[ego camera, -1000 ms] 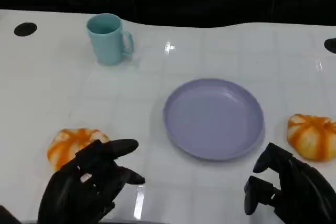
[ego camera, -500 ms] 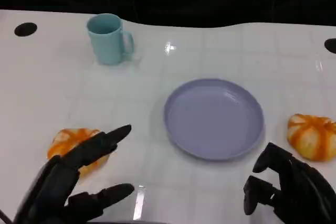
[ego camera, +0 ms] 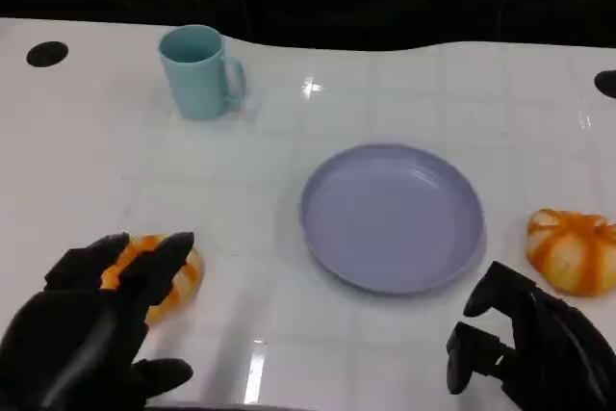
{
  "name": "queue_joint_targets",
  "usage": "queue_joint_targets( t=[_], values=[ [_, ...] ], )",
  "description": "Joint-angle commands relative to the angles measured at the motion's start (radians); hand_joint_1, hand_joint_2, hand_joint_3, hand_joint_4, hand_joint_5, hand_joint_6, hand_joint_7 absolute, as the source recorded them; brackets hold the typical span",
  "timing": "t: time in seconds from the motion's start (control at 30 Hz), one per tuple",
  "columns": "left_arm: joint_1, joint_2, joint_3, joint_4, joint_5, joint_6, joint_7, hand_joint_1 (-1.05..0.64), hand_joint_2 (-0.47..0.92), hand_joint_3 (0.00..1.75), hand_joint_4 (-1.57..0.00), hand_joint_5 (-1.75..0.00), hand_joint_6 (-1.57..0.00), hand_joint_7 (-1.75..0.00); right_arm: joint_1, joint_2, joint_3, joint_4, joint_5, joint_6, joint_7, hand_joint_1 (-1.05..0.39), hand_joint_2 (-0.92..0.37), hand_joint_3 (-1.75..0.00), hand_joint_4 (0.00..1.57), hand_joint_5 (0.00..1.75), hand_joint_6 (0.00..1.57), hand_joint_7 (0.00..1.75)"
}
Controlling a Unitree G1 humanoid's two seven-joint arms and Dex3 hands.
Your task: Grasp the bread from the table and place it into the plate.
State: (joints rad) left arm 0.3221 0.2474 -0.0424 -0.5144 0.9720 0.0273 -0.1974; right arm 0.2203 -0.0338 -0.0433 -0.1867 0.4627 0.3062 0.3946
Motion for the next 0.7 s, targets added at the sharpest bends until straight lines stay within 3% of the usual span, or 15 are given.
queue_joint_targets(
  t=[0.03,0.37,0.7],
  values=[
    [-0.042,0.027,-0.015,-0.009,0.085,0.062,-0.039,-0.56,0.91,0.02,-0.01,-0.16,-0.18,0.00,-0.003,-0.002,-0.003,-0.012,0.007,0.003,-0.010,-0.56,-0.92,-0.44,0.76,1.75,0.49,1.75],
    [-0.241,0.084,-0.073,0.168,0.145,0.180,-0.196,-0.50,0.87,0.00,0.00,-0.03,-0.12,0.00,-0.008,-0.004,-0.003,-0.005,0.007,0.000,-0.001,-0.56,-0.92,-0.45,0.74,1.75,0.47,1.75],
    [-0.388,0.147,-0.135,0.398,0.051,0.160,-0.174,-0.45,0.85,0.00,-0.08,-0.06,-0.17,-0.02,0.001,0.003,0.002,-0.020,0.003,0.004,-0.018,-0.55,-0.92,-0.45,0.75,1.75,0.47,1.75]
  ],
)
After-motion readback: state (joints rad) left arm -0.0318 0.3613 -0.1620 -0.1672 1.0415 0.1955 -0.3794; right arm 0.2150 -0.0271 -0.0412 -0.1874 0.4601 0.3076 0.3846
